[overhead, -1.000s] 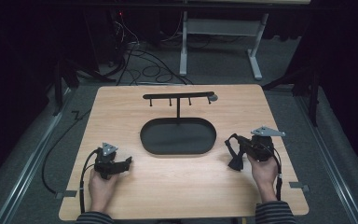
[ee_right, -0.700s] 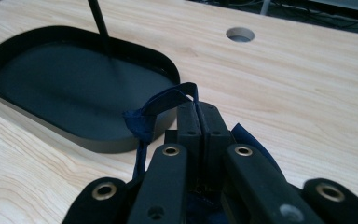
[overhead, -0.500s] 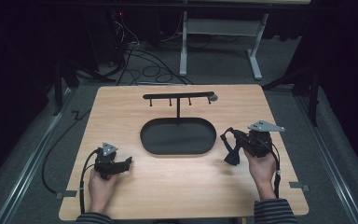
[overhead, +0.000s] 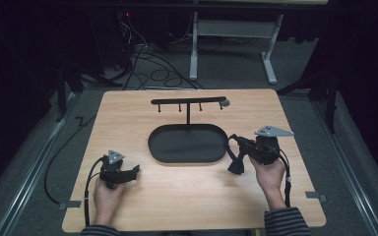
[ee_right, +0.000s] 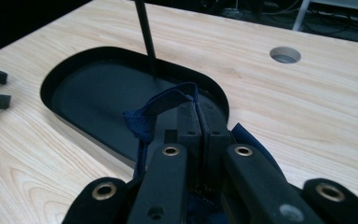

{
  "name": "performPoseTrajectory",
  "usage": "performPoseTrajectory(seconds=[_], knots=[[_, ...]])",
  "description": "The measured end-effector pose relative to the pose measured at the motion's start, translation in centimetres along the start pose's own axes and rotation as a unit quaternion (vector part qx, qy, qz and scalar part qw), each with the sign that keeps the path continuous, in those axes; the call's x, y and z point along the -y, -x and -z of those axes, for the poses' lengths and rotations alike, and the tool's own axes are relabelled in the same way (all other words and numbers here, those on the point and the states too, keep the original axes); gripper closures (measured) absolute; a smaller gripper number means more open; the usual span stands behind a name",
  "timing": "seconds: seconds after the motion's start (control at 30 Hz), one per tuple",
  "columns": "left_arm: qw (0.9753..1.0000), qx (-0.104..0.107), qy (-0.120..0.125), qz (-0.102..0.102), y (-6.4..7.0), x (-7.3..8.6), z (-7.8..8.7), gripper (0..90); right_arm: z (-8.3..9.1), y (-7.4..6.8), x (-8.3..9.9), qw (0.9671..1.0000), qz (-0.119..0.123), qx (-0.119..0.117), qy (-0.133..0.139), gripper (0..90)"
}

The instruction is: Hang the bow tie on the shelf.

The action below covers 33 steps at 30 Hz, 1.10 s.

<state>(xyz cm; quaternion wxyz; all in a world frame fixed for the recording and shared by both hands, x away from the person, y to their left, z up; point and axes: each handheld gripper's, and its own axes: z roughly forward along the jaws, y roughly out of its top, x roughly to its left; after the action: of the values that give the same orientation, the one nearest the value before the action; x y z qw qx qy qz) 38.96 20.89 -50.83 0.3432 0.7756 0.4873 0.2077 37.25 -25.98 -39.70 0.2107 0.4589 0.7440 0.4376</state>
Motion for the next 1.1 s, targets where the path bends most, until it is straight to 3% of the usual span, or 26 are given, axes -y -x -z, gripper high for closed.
performPoseTrajectory(seconds=[0.67,1.1], knots=[[1.0000,0.001,-0.001,0.001,0.0,0.0,0.0,21.3,-0.9,-1.1,-3.1,0.9995,0.028,-0.004,0.012,90.0],[1.0000,0.002,0.000,0.001,0.0,0.0,0.0,21.3,-1.5,-0.6,-5.1,0.9993,0.021,0.004,0.031,90.0]])
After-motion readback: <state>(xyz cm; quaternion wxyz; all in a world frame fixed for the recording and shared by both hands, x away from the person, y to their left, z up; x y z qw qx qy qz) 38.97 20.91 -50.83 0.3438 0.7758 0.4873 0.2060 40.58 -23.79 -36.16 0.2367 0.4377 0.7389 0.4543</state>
